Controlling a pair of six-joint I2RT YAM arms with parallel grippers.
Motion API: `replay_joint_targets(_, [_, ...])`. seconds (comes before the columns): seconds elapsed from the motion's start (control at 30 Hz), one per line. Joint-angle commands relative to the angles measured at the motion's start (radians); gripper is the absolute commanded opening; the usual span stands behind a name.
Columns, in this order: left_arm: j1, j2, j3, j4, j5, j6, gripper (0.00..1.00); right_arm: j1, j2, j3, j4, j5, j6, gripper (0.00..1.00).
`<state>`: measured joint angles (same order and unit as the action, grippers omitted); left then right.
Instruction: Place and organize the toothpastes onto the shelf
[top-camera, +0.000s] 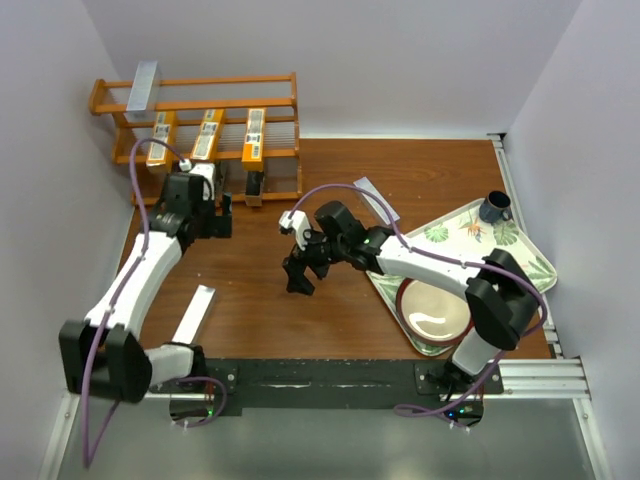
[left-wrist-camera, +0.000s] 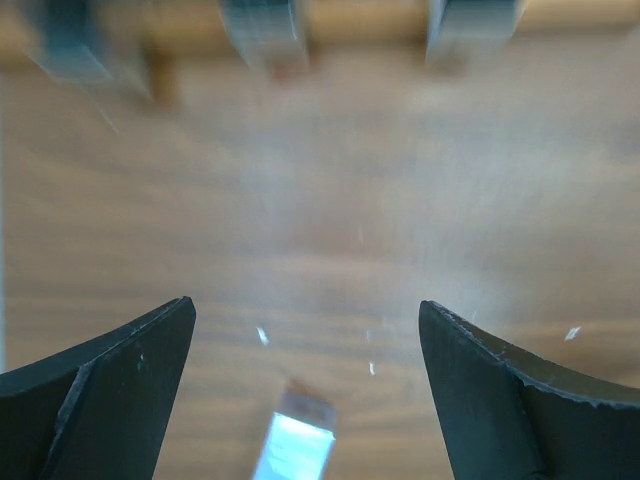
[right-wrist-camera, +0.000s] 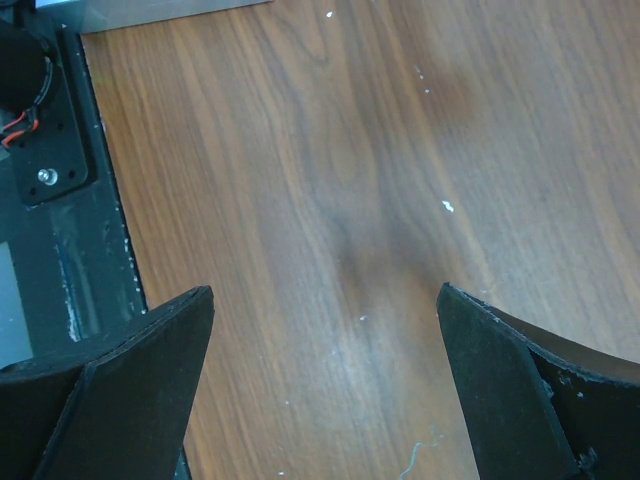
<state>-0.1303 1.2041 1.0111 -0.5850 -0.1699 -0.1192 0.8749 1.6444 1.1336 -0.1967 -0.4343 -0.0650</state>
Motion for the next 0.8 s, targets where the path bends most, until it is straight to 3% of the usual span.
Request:
replay_joint_targets(0.0, [0.004,0.101,0.047,-0.231,-0.032,-0.184,0.99,-0.001,-0.067,-0.037,0.031,0.037,-0.029,0.99])
replay_joint_targets(0.27, [0.008,0.106,-0.005,-0.32,-0.12,-0.385,1.0,-0.002,-0.185,-0.155,0.075,0.072,0.013,0.99])
replay_joint_targets(0.6, [0.02,-0.119,-0.206,-0.308,-0.253,-1.048,0.98,-0.002,-0.258,-0.239,0.095,0.081,0.05,0.99])
replay_joint_targets(0.77, [0.021,-0.054,-0.207,-0.355,-0.324,-1.073,0.97,-0.001,-0.29,-0.262,0.097,0.101,0.054,0.98])
